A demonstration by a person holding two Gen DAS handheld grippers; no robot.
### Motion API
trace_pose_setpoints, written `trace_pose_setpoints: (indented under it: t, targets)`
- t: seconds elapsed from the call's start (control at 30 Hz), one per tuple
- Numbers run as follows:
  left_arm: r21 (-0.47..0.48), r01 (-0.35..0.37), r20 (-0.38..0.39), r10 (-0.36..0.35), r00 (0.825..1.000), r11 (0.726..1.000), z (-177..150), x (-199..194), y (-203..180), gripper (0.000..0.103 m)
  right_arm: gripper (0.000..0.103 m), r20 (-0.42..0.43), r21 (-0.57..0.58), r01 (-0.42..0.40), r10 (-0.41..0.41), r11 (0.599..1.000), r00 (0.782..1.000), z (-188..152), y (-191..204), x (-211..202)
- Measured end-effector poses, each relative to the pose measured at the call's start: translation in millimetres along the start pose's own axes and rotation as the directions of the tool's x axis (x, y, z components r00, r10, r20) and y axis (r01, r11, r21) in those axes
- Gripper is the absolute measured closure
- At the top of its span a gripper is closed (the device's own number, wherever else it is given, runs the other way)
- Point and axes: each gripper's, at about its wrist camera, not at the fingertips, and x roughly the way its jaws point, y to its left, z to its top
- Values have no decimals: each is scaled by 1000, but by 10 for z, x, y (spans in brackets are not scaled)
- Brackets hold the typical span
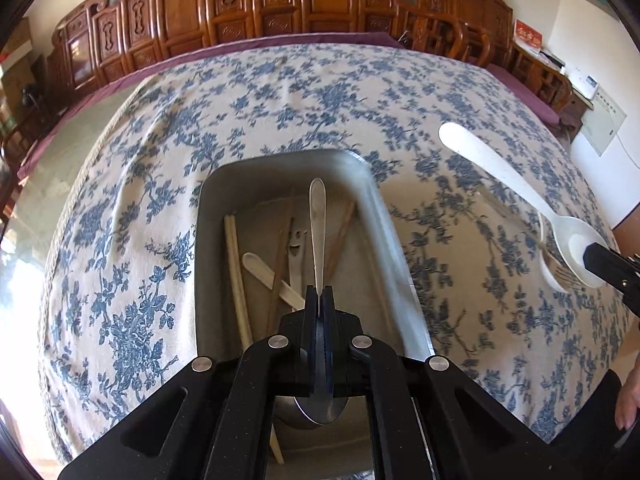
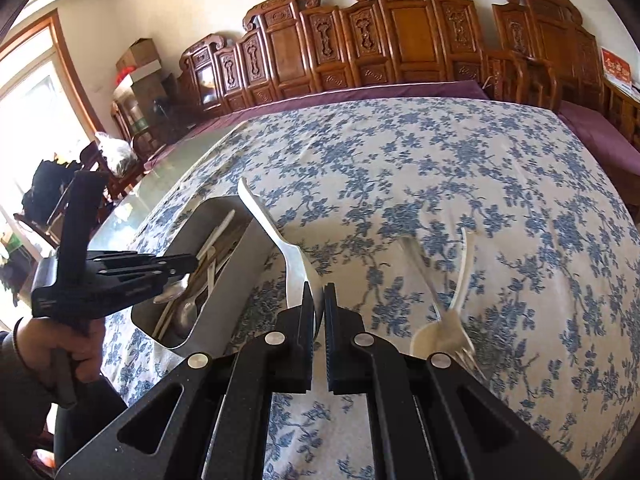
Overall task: Organize utensils
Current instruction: 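Carry the metal spoon into the tray and open the left tool while the right tool carries the white spoon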
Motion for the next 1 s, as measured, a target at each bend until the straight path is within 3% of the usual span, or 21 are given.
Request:
trace_pose_setpoints:
  t: [0.47, 1.0]
  targets:
    - [-14, 17, -6, -17, 1000, 1000, -28, 100, 50, 101, 97, -2, -53, 5, -5, 999, 1000, 10, 261, 7]
    - [-29, -2, 106, 5, 994, 1000, -147, -728, 437, 101, 97, -42, -116, 46, -51, 992, 998, 77, 793, 282]
